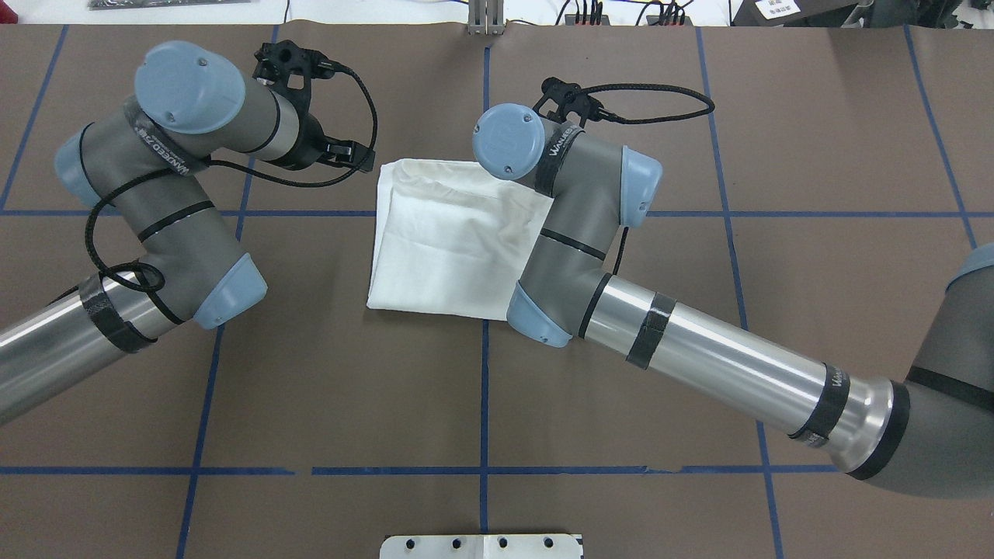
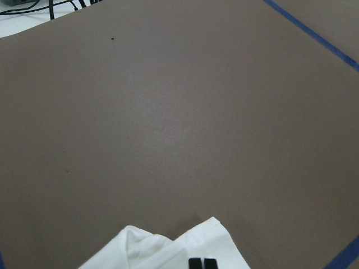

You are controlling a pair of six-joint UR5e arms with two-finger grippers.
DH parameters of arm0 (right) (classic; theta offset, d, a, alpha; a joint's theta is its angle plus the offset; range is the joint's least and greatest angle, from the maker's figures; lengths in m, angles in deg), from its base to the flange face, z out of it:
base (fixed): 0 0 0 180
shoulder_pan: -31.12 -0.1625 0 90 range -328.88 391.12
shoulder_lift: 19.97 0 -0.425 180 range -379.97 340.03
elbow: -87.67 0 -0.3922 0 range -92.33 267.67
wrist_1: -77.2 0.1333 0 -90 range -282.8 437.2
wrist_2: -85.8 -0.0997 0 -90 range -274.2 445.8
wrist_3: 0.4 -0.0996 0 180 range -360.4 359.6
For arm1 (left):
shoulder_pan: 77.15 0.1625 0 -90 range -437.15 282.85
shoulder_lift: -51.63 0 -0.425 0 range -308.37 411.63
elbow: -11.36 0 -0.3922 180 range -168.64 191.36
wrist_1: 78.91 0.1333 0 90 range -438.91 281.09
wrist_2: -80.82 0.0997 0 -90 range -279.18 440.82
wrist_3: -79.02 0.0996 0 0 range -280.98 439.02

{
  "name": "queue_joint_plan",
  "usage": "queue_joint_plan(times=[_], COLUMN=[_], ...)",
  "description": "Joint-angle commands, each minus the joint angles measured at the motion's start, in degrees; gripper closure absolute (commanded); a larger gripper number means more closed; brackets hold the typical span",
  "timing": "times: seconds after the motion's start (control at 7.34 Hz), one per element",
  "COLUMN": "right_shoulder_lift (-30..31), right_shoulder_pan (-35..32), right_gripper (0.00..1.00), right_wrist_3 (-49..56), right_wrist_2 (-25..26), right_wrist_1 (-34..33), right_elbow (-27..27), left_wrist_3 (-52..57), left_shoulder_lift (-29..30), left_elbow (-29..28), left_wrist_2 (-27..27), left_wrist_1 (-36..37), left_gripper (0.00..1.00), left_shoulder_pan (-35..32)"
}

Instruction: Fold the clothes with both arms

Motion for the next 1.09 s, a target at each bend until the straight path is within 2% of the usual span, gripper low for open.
queue_joint_plan(times=[0.0,0.14,0.41,0.55,0.95], right_shoulder_lift=[-0.31,-2.14,-5.66,-6.19,-3.84], right_shoulder_pan=[0.46,0.38,0.20,1.42,6.16], right_gripper=[0.02,0.00,0.00,0.00,0.00], right_wrist_3=[8.50,10.13,10.14,10.32,10.67], right_wrist_2=[2.63,2.74,-2.42,-2.97,-3.06], right_wrist_1=[-0.24,-0.32,-0.50,-0.85,-1.91], right_elbow=[-1.50,-1.42,-1.24,-0.63,3.24], left_wrist_3=[-0.10,-0.10,0.16,0.51,0.78], left_shoulder_lift=[-0.09,-0.09,-0.35,-0.44,-0.88], left_elbow=[0.03,0.12,0.12,0.12,0.38], left_wrist_2=[0.02,0.02,-0.06,-0.06,-0.15], left_wrist_1=[0.07,0.07,-0.02,-0.02,-0.02], left_gripper=[0.00,0.00,0.00,0.00,0.00], left_shoulder_pan=[0.00,0.00,-0.09,-0.09,-0.09])
